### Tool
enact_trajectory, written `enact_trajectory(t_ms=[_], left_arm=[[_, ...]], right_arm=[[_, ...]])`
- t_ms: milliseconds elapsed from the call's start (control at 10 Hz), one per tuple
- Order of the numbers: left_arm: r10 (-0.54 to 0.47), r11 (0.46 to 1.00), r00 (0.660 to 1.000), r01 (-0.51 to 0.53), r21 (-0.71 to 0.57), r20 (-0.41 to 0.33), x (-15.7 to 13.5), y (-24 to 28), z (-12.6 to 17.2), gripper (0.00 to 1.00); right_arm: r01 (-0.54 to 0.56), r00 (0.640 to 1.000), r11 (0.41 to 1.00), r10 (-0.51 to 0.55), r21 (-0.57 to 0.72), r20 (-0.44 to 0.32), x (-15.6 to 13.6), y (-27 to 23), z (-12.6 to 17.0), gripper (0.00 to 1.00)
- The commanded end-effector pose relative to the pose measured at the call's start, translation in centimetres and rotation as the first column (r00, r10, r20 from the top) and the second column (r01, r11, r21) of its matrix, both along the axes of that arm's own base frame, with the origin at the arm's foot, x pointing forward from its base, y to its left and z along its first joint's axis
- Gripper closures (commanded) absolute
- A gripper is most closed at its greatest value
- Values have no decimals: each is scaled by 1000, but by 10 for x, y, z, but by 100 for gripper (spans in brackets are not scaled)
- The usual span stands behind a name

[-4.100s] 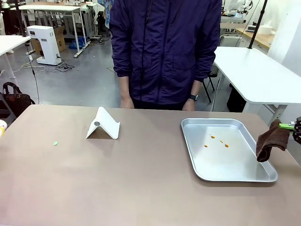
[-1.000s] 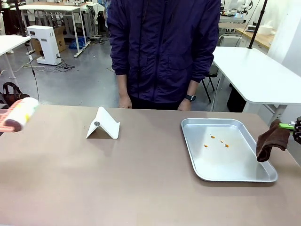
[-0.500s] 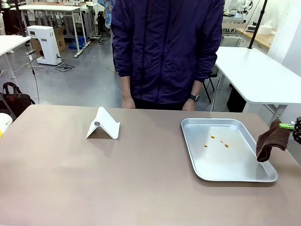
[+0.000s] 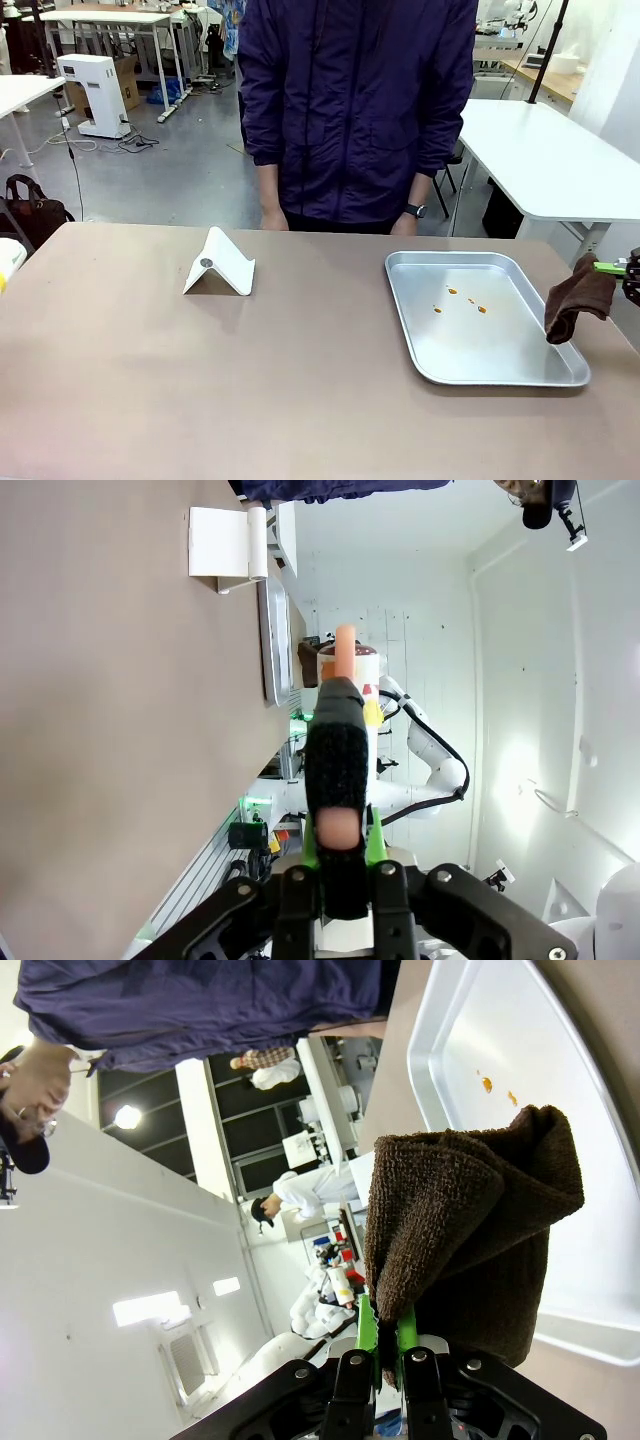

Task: Clean the surface of the table.
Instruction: If a person points to the right, clean the right side of the table with your right hand, and if they point to the left, clean the left side with your left hand, then clean the area not pointed to by the person.

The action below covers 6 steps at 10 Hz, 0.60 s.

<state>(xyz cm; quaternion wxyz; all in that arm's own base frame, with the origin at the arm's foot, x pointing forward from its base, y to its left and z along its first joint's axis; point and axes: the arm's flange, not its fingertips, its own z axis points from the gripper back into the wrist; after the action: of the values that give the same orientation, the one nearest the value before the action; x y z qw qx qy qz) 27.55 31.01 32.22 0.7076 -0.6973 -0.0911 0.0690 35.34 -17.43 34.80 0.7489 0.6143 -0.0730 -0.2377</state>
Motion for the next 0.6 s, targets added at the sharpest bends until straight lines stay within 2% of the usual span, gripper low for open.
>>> enact_trajectory(t_ms=[0, 500], left_arm=[[-2, 1000, 1000, 2, -12, -12, -2, -4, 5, 81], [-2, 1000, 1000, 2, -12, -12, -2, -4, 5, 81]], right_arm=[[-2, 1000, 1000, 2, 9, 4, -1, 0, 5, 100], [-2, 1000, 1000, 2, 9, 4, -1, 0, 5, 100]])
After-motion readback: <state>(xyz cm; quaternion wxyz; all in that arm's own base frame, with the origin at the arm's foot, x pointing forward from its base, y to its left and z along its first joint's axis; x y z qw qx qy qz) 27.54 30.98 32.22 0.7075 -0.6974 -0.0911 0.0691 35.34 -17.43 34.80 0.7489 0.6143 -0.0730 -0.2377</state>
